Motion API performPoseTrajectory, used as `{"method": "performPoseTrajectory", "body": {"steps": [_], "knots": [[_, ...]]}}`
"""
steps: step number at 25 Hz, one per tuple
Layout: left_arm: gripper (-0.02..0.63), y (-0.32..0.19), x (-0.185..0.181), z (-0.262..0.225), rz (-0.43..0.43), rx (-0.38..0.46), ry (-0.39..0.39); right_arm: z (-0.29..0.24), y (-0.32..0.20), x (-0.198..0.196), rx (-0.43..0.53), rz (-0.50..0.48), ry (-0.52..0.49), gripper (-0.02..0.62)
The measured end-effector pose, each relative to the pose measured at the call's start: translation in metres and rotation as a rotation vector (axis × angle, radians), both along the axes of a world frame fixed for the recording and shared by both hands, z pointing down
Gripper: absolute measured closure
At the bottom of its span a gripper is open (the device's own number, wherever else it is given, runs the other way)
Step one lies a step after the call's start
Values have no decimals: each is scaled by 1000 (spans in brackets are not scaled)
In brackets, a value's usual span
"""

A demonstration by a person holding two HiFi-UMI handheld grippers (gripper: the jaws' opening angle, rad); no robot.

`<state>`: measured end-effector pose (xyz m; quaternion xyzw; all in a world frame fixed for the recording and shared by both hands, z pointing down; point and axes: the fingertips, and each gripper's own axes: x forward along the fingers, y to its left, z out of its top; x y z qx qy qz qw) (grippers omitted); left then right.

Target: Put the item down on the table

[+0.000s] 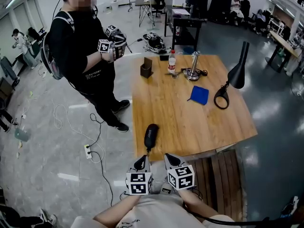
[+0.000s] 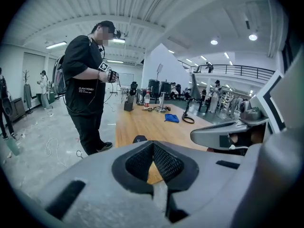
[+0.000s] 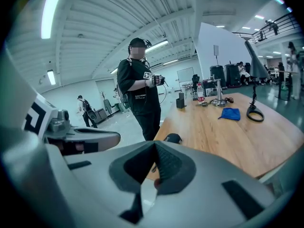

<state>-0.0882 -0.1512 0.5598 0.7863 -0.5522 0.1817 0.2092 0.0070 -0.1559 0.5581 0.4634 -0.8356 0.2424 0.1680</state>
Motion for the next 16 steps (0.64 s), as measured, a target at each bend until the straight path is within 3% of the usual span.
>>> {"method": "performPoseTrajectory", "body": {"steps": [16], "knots": [[600, 20, -2, -12, 35, 28, -15, -5, 26, -12, 1, -3, -10, 594]]}}
